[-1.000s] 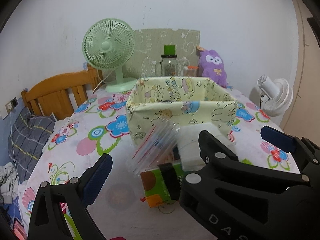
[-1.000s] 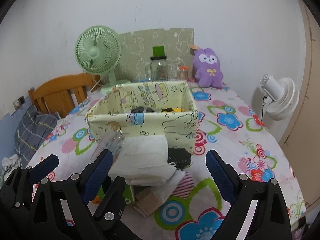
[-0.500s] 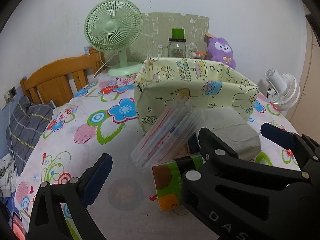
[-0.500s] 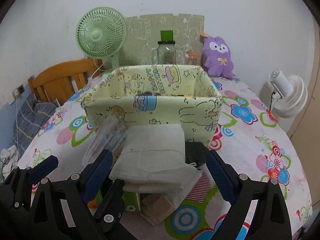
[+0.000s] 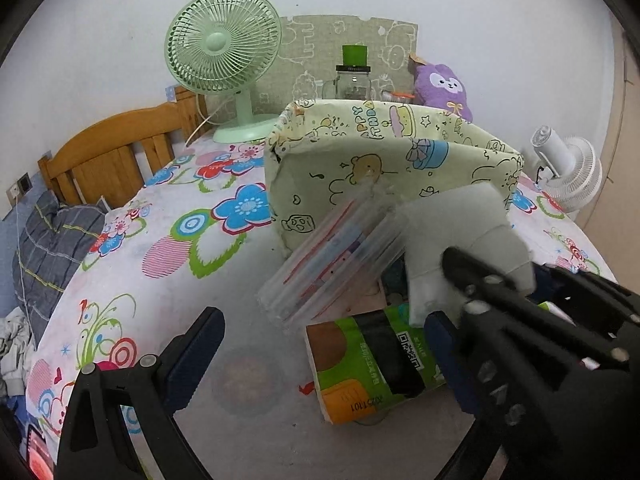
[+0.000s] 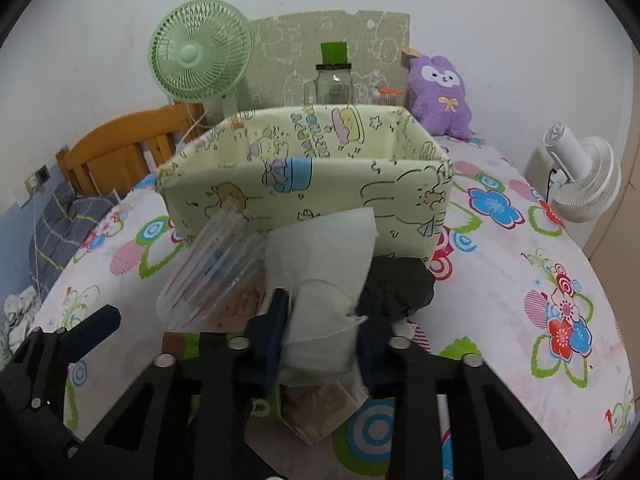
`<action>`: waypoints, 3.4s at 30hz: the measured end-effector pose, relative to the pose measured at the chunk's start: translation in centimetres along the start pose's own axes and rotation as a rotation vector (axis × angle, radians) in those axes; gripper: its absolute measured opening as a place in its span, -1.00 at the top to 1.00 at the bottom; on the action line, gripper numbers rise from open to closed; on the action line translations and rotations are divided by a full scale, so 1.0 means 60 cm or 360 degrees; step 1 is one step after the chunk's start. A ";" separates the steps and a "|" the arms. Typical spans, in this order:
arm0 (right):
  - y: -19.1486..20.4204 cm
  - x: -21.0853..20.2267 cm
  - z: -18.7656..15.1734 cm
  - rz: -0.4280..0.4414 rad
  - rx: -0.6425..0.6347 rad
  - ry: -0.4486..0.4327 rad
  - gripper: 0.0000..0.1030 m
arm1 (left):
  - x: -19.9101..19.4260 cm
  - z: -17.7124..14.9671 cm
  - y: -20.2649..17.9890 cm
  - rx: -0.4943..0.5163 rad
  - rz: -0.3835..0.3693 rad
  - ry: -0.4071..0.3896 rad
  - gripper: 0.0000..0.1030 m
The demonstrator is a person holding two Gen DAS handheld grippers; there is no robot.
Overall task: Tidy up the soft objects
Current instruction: 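Grasp the folded white cloth with the right tool, then grasp the green tissue pack with the left tool, then lift the green pack with the left tool over the box while the right tool carries the white cloth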
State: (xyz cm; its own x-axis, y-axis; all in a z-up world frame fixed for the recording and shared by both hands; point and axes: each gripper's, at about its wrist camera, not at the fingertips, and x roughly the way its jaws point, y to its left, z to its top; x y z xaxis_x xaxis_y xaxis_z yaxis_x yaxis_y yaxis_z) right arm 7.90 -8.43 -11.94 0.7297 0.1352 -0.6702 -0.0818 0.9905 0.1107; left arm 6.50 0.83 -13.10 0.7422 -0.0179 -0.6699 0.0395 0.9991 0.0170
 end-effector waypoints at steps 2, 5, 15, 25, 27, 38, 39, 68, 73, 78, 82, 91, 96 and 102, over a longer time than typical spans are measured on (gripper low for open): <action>-0.001 -0.007 0.000 -0.0001 0.0003 -0.0019 0.49 | 0.001 -0.002 -0.001 0.0002 0.0009 0.0010 -0.96; -0.005 -0.016 -0.001 0.0002 0.0013 -0.0032 0.51 | -0.001 -0.005 -0.004 0.0003 0.0011 0.0018 -0.96; -0.022 -0.036 -0.011 -0.0041 0.0048 -0.0055 0.53 | -0.003 -0.014 -0.025 0.0045 0.0004 0.0042 -0.96; -0.027 -0.023 -0.018 -0.0078 0.0044 -0.0014 0.52 | 0.015 -0.016 -0.028 0.0012 -0.0024 0.0091 -0.97; -0.026 -0.022 -0.020 -0.0087 0.0038 -0.0009 0.52 | 0.017 -0.014 -0.028 0.0007 -0.0032 0.0100 -0.96; -0.045 -0.036 -0.018 -0.0134 0.0049 -0.0027 0.52 | 0.008 -0.010 -0.049 0.0035 -0.0097 0.0087 -0.96; -0.046 -0.037 -0.019 -0.0136 0.0047 -0.0029 0.52 | 0.007 -0.011 -0.051 0.0042 -0.0095 0.0087 -0.96; -0.040 -0.063 -0.015 -0.0085 0.0058 -0.0071 0.52 | -0.017 0.001 -0.045 0.0015 -0.0027 0.0075 -0.50; -0.036 -0.089 -0.006 -0.0085 0.0058 -0.0116 0.52 | -0.044 0.010 -0.045 0.0019 -0.0023 0.0026 -0.50; -0.034 -0.113 0.005 -0.0086 0.0059 -0.0166 0.52 | -0.069 0.021 -0.045 0.0021 -0.0026 -0.0026 -0.50; -0.033 -0.131 0.016 -0.0084 0.0059 -0.0203 0.52 | -0.088 0.032 -0.045 0.0021 -0.0030 -0.0065 -0.50; -0.028 -0.173 0.043 -0.0092 0.0054 -0.0277 0.52 | -0.127 0.058 -0.048 0.0031 -0.0034 -0.0156 -0.50; -0.028 -0.190 0.058 -0.0099 0.0046 -0.0305 0.52 | -0.149 0.072 -0.048 0.0032 -0.0039 -0.0206 -0.50; -0.025 -0.208 0.072 -0.0087 0.0040 -0.0339 0.52 | -0.169 0.085 -0.046 0.0035 -0.0035 -0.0259 -0.50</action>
State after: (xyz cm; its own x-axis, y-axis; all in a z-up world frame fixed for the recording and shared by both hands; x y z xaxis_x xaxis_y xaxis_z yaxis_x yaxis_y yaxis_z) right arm 1.85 -11.73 -0.56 0.8597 0.0704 -0.5059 -0.0235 0.9949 0.0986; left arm 2.27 -1.97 -2.54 0.8397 -0.0477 -0.5410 0.0703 0.9973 0.0212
